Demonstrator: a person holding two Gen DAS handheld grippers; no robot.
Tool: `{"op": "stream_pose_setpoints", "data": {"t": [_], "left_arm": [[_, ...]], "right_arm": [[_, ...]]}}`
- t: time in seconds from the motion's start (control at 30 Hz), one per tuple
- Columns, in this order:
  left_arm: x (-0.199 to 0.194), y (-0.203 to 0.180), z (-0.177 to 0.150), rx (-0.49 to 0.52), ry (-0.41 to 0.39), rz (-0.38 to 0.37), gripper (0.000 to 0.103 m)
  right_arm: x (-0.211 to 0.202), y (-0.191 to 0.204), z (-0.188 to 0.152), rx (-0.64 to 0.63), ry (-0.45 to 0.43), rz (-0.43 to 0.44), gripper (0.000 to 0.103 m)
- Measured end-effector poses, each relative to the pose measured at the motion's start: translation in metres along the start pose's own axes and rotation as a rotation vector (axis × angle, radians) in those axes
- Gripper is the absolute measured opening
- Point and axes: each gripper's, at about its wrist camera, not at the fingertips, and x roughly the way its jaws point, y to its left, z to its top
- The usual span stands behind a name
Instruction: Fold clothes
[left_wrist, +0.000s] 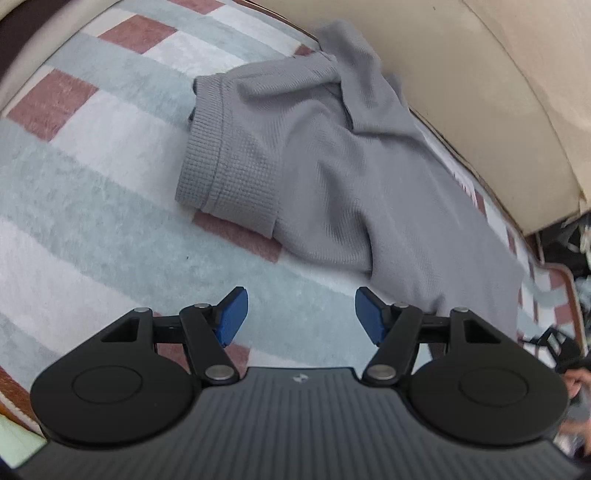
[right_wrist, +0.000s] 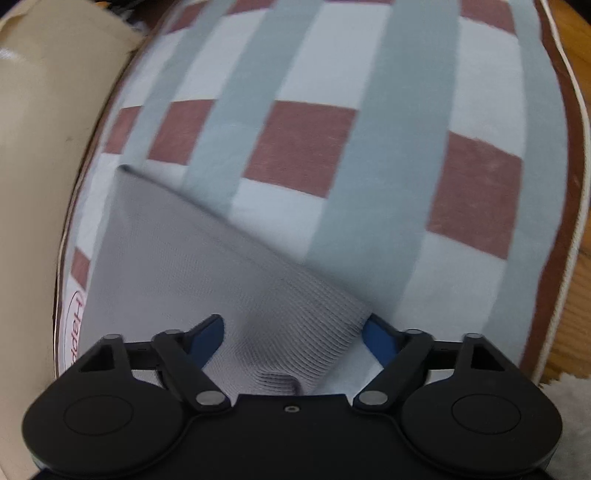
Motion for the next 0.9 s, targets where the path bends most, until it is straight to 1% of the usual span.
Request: {"op": "stream_pose_setpoints", "data": {"t": [0.03,0.07,0.1,0.2,0.23,0.27,0.3,0.37,0.47,0.53,0.6,0.63,0.67,0.7,0.77,0.8,0.83,0.87,0.9], "left_arm": [[0.001,0.002,0.002,-0.022,-0.01,-0.016,0.062],[0.002,0.006,0.003,-0.051,-0.022,-0.034,0.062],[0.003,0.01,0.004,-0.091,-0.044,-0.056,0.062],[0.001,0.031,-0.001,-0.267,-0.128,-0.119,0.062],[0.002,0.037,-0.002,-0.313,-0.145,-0.133,0.062],[0.004,0.039,-0.002,-0.325,-0.144,-0.132,0.062],[0.008,0.039,0.0,-0.317,-0.138,-0.119,0.063],[0.015,0.034,0.004,-0.283,-0.139,-0.074,0.063],[0.025,0.02,0.014,-0.215,-0.185,-0.048,0.066],[0.034,0.01,0.021,-0.137,-0.214,-0.028,0.076],[0.042,0.001,0.028,-0.072,-0.239,-0.008,0.076],[0.044,-0.001,0.032,-0.063,-0.247,0.003,0.075],[0.046,-0.002,0.036,-0.065,-0.252,0.007,0.075],[0.047,0.001,0.04,-0.088,-0.258,-0.006,0.076],[0.048,0.013,0.048,-0.159,-0.27,-0.053,0.076],[0.048,0.02,0.051,-0.209,-0.274,-0.079,0.075],[0.048,0.026,0.054,-0.258,-0.277,-0.105,0.071],[0.047,0.027,0.056,-0.258,-0.287,-0.101,0.064],[0.045,0.021,0.055,-0.192,-0.304,-0.059,0.032]], "right_arm": [[-0.001,0.003,-0.001,-0.03,-0.034,0.004,0.034],[-0.003,0.007,-0.003,-0.065,-0.065,0.012,0.015],[-0.003,0.012,-0.006,-0.106,-0.092,0.026,0.015],[-0.01,0.028,-0.017,-0.241,-0.183,0.055,0.015],[-0.014,0.031,-0.02,-0.275,-0.218,0.064,0.015],[-0.018,0.034,-0.022,-0.301,-0.248,0.073,0.015],[-0.019,0.035,-0.021,-0.308,-0.261,0.084,0.015],[-0.02,0.034,-0.017,-0.297,-0.259,0.101,0.015],[-0.024,0.028,-0.011,-0.251,-0.227,0.129,0.015],[-0.028,0.026,-0.01,-0.242,-0.215,0.145,0.015],[-0.028,0.027,-0.008,-0.247,-0.215,0.15,0.015],[-0.028,0.029,-0.007,-0.252,-0.22,0.15,0.015],[-0.028,0.03,-0.005,-0.259,-0.227,0.15,0.015],[-0.026,0.033,-0.002,-0.273,-0.227,0.163,0.015],[-0.016,0.039,0.006,-0.331,-0.2,0.213,0.015],[-0.014,0.04,0.009,-0.333,-0.204,0.217,0.015],[-0.012,0.04,0.011,-0.333,-0.206,0.214,0.015],[-0.011,0.04,0.013,-0.331,-0.207,0.216,0.015],[-0.012,0.04,0.014,-0.329,-0.206,0.224,0.015]]}}
